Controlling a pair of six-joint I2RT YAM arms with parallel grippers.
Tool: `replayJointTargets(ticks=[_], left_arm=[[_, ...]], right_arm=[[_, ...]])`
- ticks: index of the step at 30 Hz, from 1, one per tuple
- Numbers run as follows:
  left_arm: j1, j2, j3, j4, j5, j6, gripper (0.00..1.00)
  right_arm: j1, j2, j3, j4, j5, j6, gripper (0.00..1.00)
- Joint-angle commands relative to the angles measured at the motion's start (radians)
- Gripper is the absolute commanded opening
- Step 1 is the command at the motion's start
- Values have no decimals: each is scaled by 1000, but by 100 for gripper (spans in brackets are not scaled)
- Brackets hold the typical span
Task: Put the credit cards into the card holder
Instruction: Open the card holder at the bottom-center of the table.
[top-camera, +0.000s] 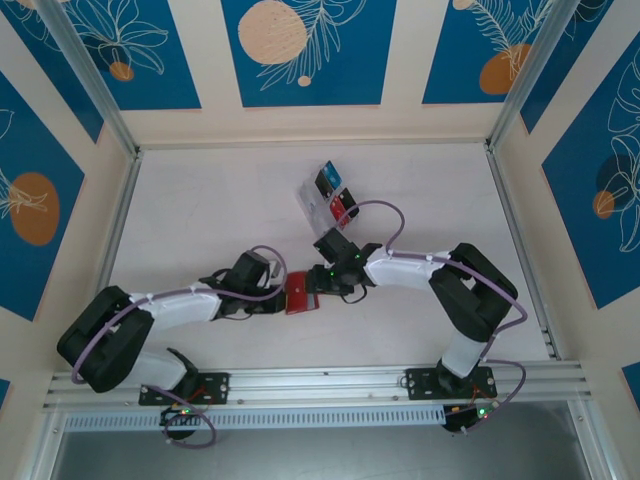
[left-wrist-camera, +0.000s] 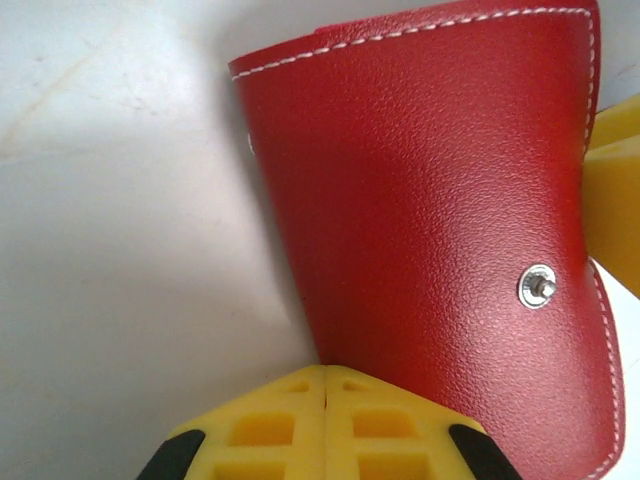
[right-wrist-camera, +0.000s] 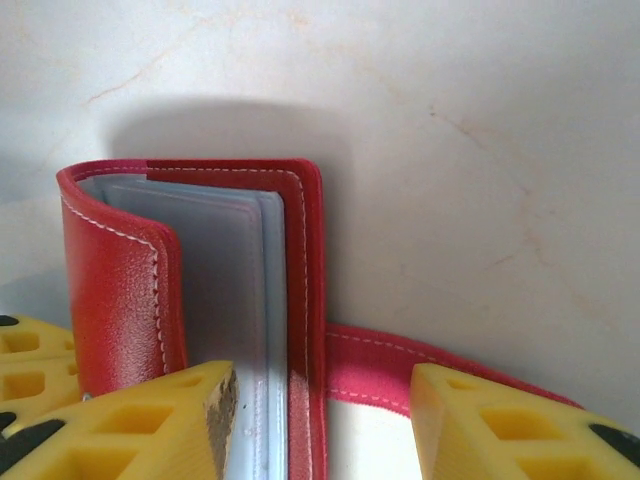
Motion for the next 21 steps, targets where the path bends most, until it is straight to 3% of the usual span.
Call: replayJointTargets(ticks=[1, 10, 15, 21], left_arm=[[-23, 27, -9, 88, 35, -25, 0], [-37, 21, -17, 107, 8, -62, 0], [-37, -52, -40, 6, -126, -101, 0], [-35, -208, -97, -97, -196, -125, 21]], right_arm=[[28, -33, 45, -66, 25, -33, 51], [63, -36, 111, -96, 42, -56, 55], [71, -13, 115, -35, -33, -57, 56], [97, 27, 151, -26, -50, -66, 49]])
